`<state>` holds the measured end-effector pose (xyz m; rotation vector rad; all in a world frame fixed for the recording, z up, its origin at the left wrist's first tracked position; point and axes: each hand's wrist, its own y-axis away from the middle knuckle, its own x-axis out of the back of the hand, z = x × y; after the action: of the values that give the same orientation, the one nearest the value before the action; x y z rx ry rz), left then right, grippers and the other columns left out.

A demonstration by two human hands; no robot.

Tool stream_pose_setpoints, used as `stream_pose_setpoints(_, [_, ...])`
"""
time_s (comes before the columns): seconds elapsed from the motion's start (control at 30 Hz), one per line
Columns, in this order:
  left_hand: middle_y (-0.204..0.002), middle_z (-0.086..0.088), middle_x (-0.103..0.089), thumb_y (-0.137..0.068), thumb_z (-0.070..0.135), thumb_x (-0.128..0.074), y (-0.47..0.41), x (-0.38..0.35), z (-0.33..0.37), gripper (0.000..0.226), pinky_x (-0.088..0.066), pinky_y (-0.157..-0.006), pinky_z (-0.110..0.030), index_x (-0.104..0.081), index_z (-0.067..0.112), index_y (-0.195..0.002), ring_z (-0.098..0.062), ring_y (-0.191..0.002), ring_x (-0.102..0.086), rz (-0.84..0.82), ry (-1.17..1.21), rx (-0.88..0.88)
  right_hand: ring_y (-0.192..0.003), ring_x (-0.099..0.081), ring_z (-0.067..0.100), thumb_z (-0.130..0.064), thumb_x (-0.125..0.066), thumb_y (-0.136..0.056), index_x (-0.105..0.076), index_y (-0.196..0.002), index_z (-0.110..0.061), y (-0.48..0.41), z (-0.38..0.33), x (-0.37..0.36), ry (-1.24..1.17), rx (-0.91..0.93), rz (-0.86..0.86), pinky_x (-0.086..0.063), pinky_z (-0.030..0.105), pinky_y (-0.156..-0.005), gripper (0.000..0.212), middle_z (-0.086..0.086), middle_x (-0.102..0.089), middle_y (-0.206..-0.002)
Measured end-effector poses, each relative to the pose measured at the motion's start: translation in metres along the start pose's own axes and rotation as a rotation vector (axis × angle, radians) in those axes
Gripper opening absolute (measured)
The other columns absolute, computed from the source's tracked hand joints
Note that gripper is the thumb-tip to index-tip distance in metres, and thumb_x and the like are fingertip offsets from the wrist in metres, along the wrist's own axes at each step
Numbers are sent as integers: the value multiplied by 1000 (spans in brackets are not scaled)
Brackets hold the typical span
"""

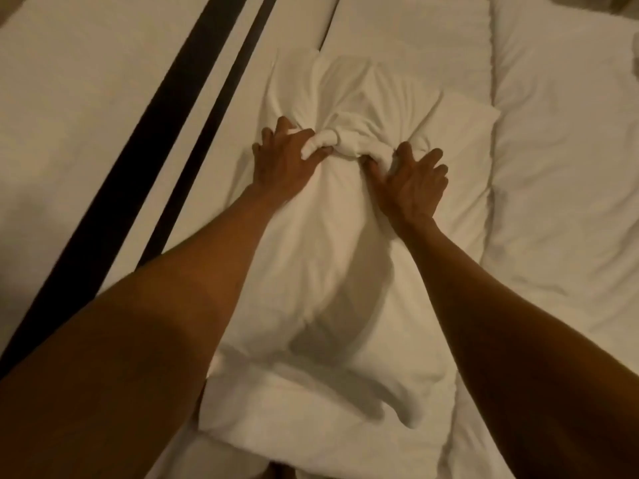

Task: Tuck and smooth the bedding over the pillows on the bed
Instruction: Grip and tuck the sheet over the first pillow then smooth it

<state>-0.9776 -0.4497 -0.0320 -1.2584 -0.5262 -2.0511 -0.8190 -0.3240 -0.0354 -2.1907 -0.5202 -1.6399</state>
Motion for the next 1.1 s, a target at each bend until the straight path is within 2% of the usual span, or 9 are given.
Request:
stream_pose_setpoints(0.13, [-163,-15,-18,-96,63,-38,-28,-59,-33,65,-13,-112,-67,-29,35,-153,-50,-144,-20,-134,-196,68,-125,-41,49,-74,-46,-89,-38,-145,-20,-32,-1,-69,-2,-84,-122,-35,55,-103,78,22,-31,-147])
stream_pose_setpoints(0.23, [-168,-6,7,-96,67,-29,2,-122,-56,73,0,-117,-69,-1,39,-158,-45,-151,3,-198,-178,121,-145,-13,55,-70,-35,-95,-15,-159,-29,-7,16,-128,-54,-51,-291,-17,64,-117,78,23,-10,-162])
stream_pose_setpoints(0.3, [-168,-5,3,-96,67,-24,26,-150,-69,72,-5,-117,-67,0,37,-158,-42,-152,-1,-98,-183,98,-151,7,50,-72,-26,-96,-2,-160,-36,17,26,-158,-115,-16,-286,-2,65,-120,78,20,2,-167])
stream_pose_setpoints(0.37, [-168,-8,-5,-97,67,-23,34,-163,-81,72,-11,-117,-67,-6,34,-159,-43,-151,-9,-7,-233,50,-152,12,46,-74,-22,-95,1,-160,-38,30,30,-174,-145,-1,-218,1,65,-121,78,18,3,-168])
stream_pose_setpoints(0.67, [-167,-13,-10,-96,67,-24,44,-141,-92,73,-9,-124,-52,-8,33,-159,-34,-153,-8,12,-170,6,-154,7,40,-81,-14,-90,4,-159,-40,46,62,-157,-121,-57,-237,0,61,-122,83,12,6,-169])
stream_pose_setpoints(0.8, [-166,-16,-9,-98,62,-25,67,-123,-98,70,-6,-125,-44,-7,32,-159,-32,-153,-9,-84,-143,141,-154,6,41,-79,-16,-92,10,-159,-33,71,92,-142,-108,-197,-291,1,59,-123,85,18,7,-168])
stream_pose_setpoints(0.87, [-165,-18,-12,-100,57,-24,62,-116,-85,67,-8,-125,-44,-10,27,-159,-34,-153,-10,-23,-121,113,-155,8,36,-74,-20,-96,13,-159,-29,65,84,-138,-164,-152,-209,1,55,-125,85,15,10,-168])
stream_pose_setpoints(0.97, [-166,-13,-14,-104,46,-23,50,-117,-54,59,-10,-126,-43,-13,25,-159,-29,-154,-10,53,-40,-101,-156,10,28,-65,-20,-100,10,-161,-28,49,51,-137,-264,15,-122,5,47,-126,77,10,9,-169])
stream_pose_setpoints(1.1, [-167,-8,-7,-106,36,-18,77,-130,-61,56,-8,-126,-46,-10,25,-159,-25,-155,-5,-97,-173,-143,-155,12,22,-64,-15,-102,5,-160,-35,82,44,-150,-224,177,-211,3,46,-126,69,6,10,-169])
